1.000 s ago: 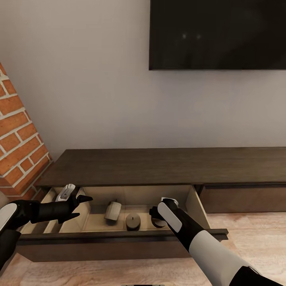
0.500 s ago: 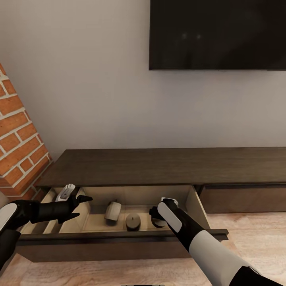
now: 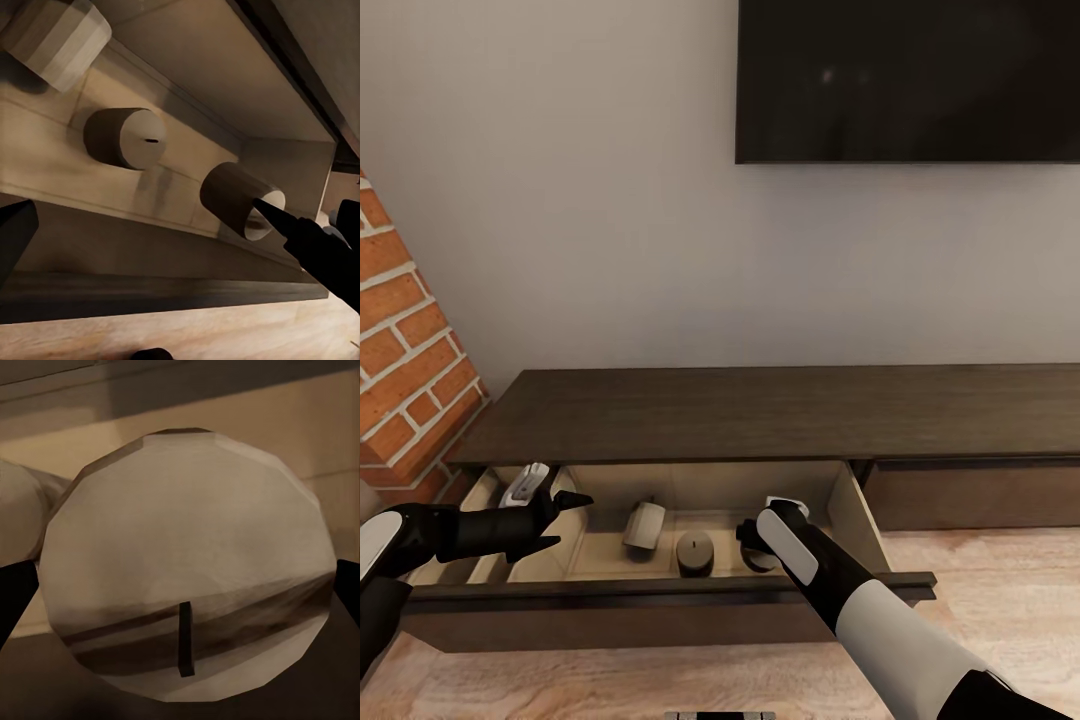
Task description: Place each of the two pumpkins and all three candles from the living room inside a cabinet in the living room (use any cabinet), then make sure every cabinet is closed, and position the cauldron so it is next to a table in the living room.
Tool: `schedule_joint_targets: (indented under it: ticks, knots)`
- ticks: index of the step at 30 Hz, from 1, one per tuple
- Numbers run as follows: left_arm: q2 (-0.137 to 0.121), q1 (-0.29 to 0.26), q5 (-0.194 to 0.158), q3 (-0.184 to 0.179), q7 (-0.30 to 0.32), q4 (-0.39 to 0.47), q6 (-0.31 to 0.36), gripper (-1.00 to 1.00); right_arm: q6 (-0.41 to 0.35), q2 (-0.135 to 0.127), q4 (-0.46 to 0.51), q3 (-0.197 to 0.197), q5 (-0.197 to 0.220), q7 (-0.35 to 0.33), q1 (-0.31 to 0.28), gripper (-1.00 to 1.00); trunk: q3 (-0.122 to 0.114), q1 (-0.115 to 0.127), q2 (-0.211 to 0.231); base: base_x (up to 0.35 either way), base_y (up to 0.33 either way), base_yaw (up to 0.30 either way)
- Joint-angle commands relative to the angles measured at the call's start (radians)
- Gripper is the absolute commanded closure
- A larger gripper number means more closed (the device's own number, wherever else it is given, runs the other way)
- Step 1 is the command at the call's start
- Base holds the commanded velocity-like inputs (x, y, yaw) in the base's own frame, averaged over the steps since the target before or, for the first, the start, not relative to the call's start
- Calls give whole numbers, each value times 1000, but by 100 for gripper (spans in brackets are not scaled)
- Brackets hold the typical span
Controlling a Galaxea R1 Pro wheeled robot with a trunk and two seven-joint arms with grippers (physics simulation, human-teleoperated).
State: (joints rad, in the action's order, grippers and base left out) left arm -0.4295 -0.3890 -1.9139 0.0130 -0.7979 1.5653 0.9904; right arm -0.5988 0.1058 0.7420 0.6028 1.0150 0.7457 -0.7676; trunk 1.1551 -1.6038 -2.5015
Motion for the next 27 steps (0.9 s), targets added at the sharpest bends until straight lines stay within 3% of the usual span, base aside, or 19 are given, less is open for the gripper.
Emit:
schedule_joint_targets:
  ticks: [1, 27]
  knots:
    - [0, -1, -10, 1, -10, 1, 2, -100, 2, 0, 1, 3, 8, 7, -1, 100, 1, 0, 0, 0, 0, 0]
    - [0, -1, -10, 0, -10, 1, 2, -100, 11, -1, 7, 3, 7, 7, -1, 100, 1, 0, 0, 7, 0, 0]
